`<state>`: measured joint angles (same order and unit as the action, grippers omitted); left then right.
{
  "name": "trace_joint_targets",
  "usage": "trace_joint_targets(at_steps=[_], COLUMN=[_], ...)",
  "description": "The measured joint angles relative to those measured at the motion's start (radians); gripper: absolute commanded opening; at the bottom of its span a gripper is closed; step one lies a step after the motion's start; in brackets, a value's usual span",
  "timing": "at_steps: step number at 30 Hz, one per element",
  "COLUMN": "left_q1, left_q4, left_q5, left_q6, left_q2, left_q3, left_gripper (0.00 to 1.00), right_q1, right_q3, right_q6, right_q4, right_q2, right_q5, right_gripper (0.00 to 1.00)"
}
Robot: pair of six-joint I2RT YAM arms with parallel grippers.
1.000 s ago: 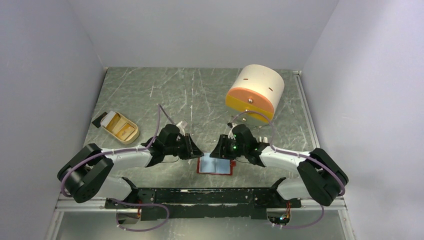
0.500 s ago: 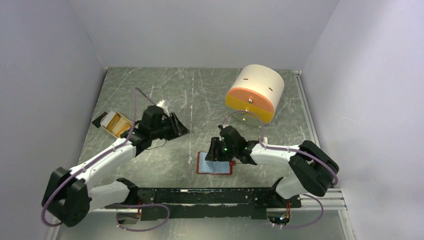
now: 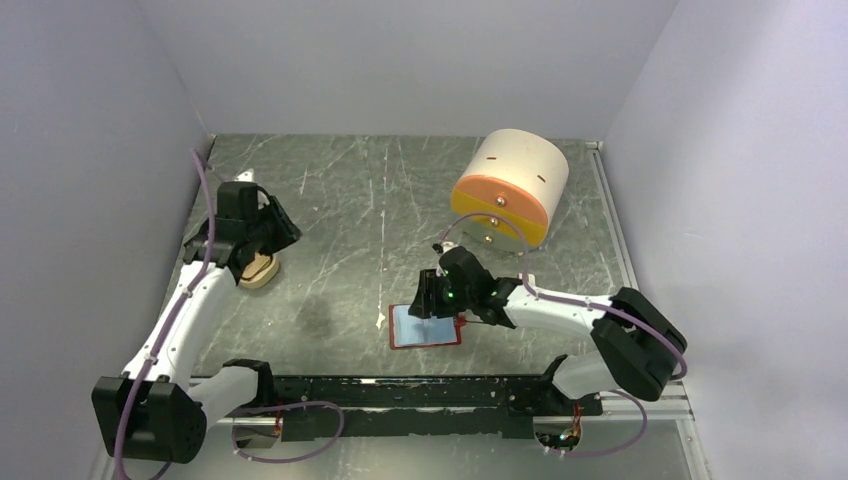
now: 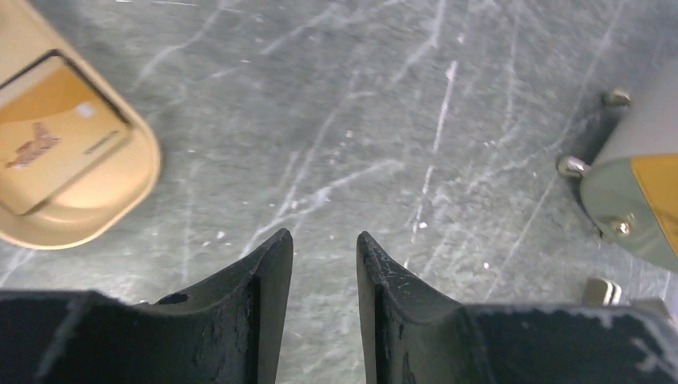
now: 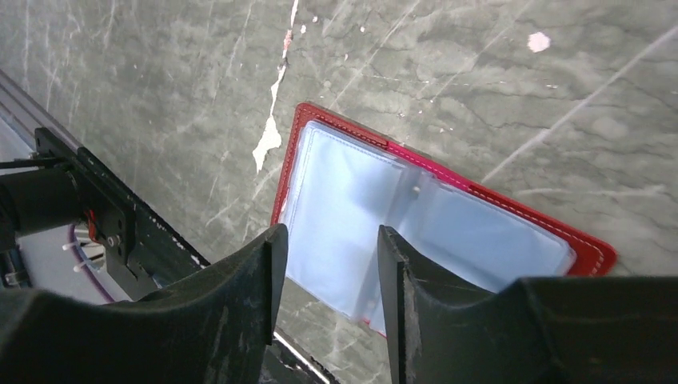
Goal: Put the credit cards into the card holder
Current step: Turn over the card slot in the card holder.
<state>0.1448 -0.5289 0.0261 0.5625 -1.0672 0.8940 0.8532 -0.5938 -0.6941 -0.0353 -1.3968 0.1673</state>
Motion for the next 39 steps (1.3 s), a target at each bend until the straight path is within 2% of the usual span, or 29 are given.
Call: trace_joint_targets(at_steps=[5,11,16,20,24,31,39], left_q1=[-0.13,-0.266,-0.377,-0.402,-0.416,-0.431,-0.438], left_q4=[-0.034,-0.049,-0.046,-0.046,-0.048,-0.047,-0.042], left_q5=[0.035,0.118,0.222,0.276,0.308,0.344,0.372], left_q6=[-0.044,-0.094,-0.12,-0.137,-0.15,-0.159,-0.158], left_q2=[-0.001,0.0,0.0,0.002,0.016,0.027,0.027], left_q3=[0.0,-0.002,-0.028,-0.053,-0.065,-0.074,-0.096], left_gripper=[0.43,0.41,0.41,0.41,0.41,0.4,0.39], right_q1=[0.014,0.1,0.189,0.246,0.278,0.29,0.288], right_q3=[-0.021,-0.063,-0.163,-0.243,-0.294,-0.308,-0.247], right_q6=[0.011,0.007,-0.001,-0.002,-0.009,-0.016,-0.019], right_q4=[0.092,0.182,0.243,0.292,0.342,0.35,0.306], right_q2=[0.048,0.046,-0.047,-0.155,-0.243,-0.252,-0.203], right_q5=[-0.077,-0.188,-0.304,-0.393,-0.469,-0.541,-0.542], right_gripper=[0.59,0.66,0.67,0.63,0.51,0.29,0.22])
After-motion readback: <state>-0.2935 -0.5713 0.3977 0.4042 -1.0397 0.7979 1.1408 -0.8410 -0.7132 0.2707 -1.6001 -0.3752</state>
